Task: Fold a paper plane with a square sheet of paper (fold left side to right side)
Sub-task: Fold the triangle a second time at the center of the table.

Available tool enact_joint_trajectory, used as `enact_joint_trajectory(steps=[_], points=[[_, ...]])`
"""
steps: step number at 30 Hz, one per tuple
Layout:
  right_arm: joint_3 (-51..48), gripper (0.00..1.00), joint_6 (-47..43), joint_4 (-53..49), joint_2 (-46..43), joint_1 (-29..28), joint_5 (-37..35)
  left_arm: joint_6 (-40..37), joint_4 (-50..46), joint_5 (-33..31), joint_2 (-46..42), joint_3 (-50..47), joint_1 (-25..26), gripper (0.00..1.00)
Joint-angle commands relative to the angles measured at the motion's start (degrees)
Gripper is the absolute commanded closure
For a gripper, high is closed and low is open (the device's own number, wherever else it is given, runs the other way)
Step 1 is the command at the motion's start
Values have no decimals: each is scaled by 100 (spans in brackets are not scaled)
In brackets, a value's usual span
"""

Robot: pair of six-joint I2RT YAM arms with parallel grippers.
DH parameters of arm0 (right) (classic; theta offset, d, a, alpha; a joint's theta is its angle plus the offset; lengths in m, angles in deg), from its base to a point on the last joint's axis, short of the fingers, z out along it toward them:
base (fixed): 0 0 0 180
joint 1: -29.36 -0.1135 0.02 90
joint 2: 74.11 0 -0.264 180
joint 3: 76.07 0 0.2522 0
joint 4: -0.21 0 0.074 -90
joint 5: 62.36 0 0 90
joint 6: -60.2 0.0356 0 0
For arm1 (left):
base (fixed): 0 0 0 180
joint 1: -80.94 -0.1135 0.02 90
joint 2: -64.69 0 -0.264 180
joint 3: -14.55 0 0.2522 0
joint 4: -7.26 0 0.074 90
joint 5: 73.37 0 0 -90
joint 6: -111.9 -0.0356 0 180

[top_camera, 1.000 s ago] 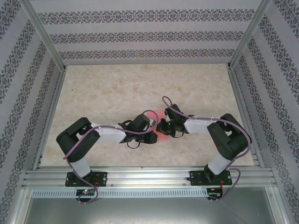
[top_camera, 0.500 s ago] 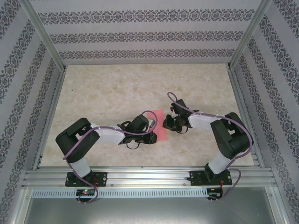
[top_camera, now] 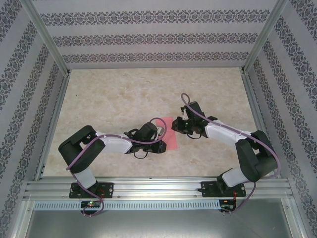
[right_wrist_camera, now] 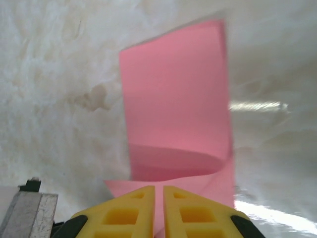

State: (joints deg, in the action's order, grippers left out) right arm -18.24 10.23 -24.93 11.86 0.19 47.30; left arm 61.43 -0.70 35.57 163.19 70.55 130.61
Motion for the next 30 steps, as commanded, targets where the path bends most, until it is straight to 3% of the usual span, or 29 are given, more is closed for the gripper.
enact_joint_trajectory(steps=[1, 11, 18, 30], points=[[-149, 87, 390, 531, 348, -264, 181, 36, -692, -142, -6, -143, 52, 76], [-19, 87, 425, 765, 1022, -410, 181, 39, -660, -171, 18, -171, 51, 76], [202, 87, -17, 139, 1263, -213, -317, 48, -659, -167, 20, -236, 52, 76], [234, 87, -447, -186, 1211, 286, -545, 137, -495, -153, 38, -424, 52, 76]])
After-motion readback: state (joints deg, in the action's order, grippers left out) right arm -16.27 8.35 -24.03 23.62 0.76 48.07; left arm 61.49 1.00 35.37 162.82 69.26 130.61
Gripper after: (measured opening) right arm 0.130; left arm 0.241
